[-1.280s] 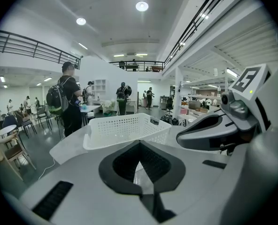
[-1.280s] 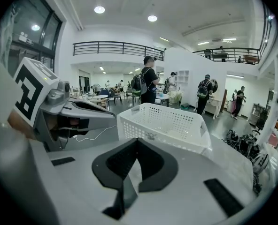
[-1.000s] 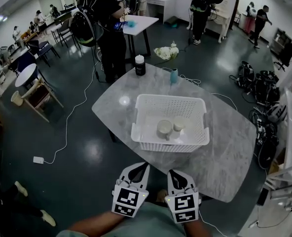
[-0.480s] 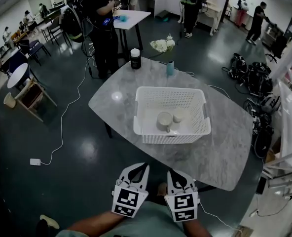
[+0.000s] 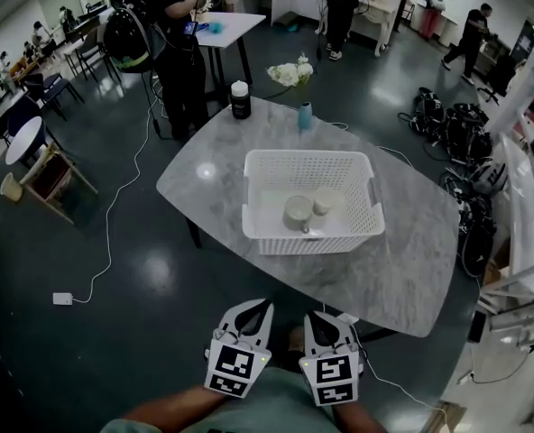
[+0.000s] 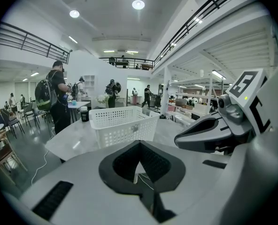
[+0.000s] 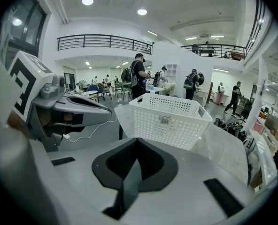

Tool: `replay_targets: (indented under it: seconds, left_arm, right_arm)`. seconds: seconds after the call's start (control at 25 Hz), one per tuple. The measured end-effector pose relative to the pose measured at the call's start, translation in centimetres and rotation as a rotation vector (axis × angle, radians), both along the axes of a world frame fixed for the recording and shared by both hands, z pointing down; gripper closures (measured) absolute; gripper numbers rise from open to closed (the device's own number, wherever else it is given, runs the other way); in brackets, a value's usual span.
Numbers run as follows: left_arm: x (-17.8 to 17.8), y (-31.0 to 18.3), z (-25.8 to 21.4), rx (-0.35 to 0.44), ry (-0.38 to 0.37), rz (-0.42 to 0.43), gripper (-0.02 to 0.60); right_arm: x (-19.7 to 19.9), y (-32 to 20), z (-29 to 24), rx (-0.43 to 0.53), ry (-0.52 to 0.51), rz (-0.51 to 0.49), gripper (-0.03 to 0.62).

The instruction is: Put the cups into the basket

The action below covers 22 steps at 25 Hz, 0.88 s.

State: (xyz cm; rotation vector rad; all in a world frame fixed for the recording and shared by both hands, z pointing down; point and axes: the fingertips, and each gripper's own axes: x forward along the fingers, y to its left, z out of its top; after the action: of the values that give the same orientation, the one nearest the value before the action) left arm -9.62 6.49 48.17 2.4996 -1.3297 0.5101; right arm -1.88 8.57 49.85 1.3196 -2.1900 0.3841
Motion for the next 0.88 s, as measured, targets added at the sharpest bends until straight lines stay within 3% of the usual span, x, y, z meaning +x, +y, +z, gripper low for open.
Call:
replay_targets:
  seconds: [0.88]
  left_arm:
    - [-0.14,-0.24,0.82,-0.012,-0.009,0.01,0.582]
  right_arm:
    - [-0.1,-0.19,0.34,0.007,0.012,-0.005,0.582]
